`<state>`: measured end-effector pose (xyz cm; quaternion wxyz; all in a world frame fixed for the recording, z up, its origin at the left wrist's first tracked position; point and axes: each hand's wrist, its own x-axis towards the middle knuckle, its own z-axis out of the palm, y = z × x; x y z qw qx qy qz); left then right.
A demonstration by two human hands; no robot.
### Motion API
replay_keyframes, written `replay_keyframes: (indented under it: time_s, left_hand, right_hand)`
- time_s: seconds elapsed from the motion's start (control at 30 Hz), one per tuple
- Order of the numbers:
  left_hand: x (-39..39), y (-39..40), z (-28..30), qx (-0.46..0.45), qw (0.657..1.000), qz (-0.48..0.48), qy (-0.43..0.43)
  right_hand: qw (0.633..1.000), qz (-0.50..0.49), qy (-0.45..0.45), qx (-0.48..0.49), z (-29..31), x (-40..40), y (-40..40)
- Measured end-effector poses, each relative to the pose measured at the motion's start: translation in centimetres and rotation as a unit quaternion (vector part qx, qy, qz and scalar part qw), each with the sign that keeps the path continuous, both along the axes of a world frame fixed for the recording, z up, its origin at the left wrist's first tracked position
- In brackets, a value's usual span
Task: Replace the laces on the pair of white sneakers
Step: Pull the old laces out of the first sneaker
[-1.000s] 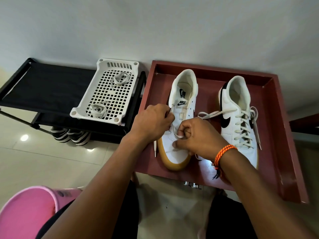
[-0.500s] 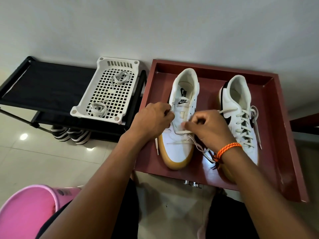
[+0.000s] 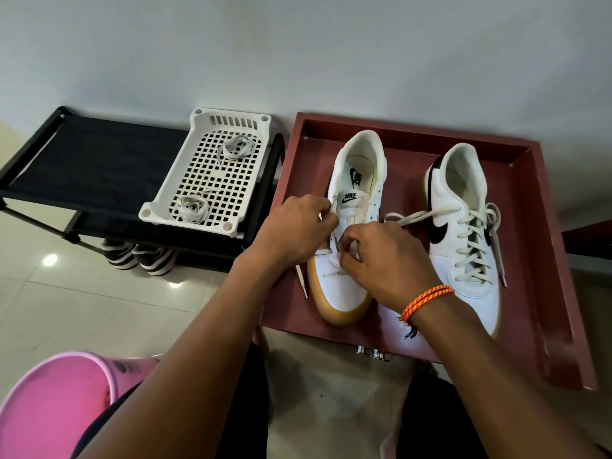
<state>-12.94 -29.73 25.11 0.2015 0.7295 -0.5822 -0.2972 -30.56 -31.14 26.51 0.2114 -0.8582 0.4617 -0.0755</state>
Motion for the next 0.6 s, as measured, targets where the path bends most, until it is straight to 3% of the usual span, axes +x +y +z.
replay_keyframes:
  time_s: [0.17, 0.4, 0.6]
  left_hand:
    - [-0.3, 0.1, 0.1, -0.003, 0.999, 0.002, -0.043]
    - [0.0, 0.0, 0.0, 0.0, 1.0, 0.009, -0.012]
    - [0.2, 0.0, -0.2, -0.008, 1.0, 0.002, 0.0]
  right_hand:
    - [0.998, 0.007, -0.038, 0.053, 0.4, -1.0, -1.0]
    - [0.988, -0.036, -0.15, 0.029, 1.4, -2.7, -2.2]
    - [0.998, 0.006, -0.028, 0.048, -0.5, -0.4, -0.4]
